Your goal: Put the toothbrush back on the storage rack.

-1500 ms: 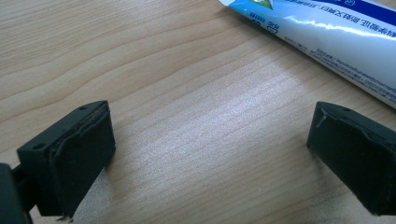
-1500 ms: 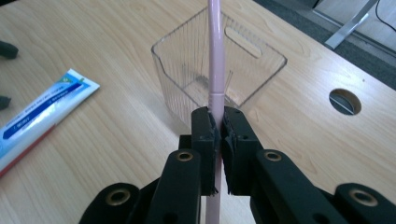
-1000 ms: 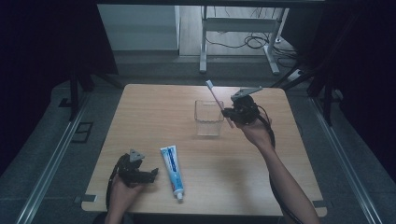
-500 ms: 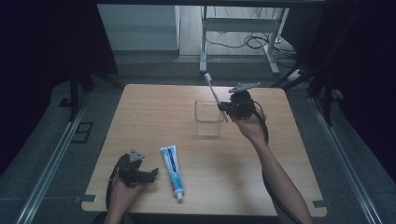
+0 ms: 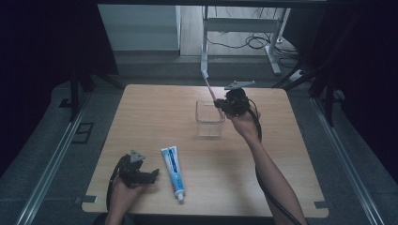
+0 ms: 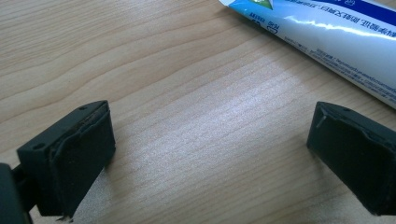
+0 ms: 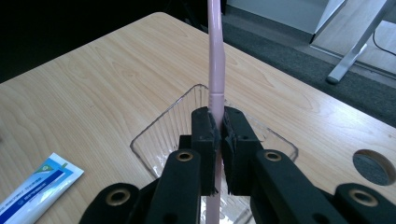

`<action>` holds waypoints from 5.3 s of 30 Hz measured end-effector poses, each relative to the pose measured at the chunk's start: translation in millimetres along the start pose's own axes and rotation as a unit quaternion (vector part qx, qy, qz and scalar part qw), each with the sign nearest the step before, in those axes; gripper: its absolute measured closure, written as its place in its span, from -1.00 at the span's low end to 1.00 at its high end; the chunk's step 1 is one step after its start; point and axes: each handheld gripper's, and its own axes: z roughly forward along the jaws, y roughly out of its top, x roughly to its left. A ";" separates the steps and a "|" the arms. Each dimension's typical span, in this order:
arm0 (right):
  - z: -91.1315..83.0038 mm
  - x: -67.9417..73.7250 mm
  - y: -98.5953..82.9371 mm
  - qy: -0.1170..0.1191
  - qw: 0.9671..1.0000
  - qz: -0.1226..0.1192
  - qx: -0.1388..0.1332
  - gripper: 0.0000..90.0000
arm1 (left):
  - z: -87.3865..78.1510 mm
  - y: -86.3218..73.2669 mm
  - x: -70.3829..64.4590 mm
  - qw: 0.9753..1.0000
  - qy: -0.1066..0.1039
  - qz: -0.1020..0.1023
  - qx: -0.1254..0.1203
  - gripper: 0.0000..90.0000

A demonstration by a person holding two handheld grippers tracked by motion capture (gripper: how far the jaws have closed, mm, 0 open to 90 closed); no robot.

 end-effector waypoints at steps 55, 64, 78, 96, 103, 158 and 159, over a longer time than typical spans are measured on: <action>74.2 0.8 -24.2 -0.021 0.992 -0.025 0.120 0.83 | 0.1 0.0 0.1 1.000 -0.001 0.000 0.000 -0.98; 77.0 -0.8 -23.7 -0.021 0.989 -0.029 0.144 0.81 | 0.1 0.0 0.1 1.000 0.000 0.000 0.000 -0.98; 79.4 -2.9 -24.3 -0.019 0.986 -0.033 0.162 0.71 | 0.1 0.0 0.1 1.000 0.000 0.000 0.000 -0.98; 70.7 3.2 -20.6 -0.011 0.989 -0.047 0.142 0.29 | 0.1 0.0 0.1 1.000 0.000 0.000 0.000 -0.98; 59.1 4.5 -18.2 0.005 0.991 -0.042 0.128 0.06 | 0.0 0.0 0.0 1.000 -0.001 0.000 0.000 -0.98; -16.3 19.2 -56.1 0.027 0.997 -0.053 0.058 -0.63 | 0.0 0.0 -0.1 1.000 0.000 0.000 0.000 -0.98; -16.6 19.3 -57.9 0.028 0.997 -0.053 0.058 -0.63 | 0.0 0.0 -0.1 1.000 0.000 0.000 0.000 -0.98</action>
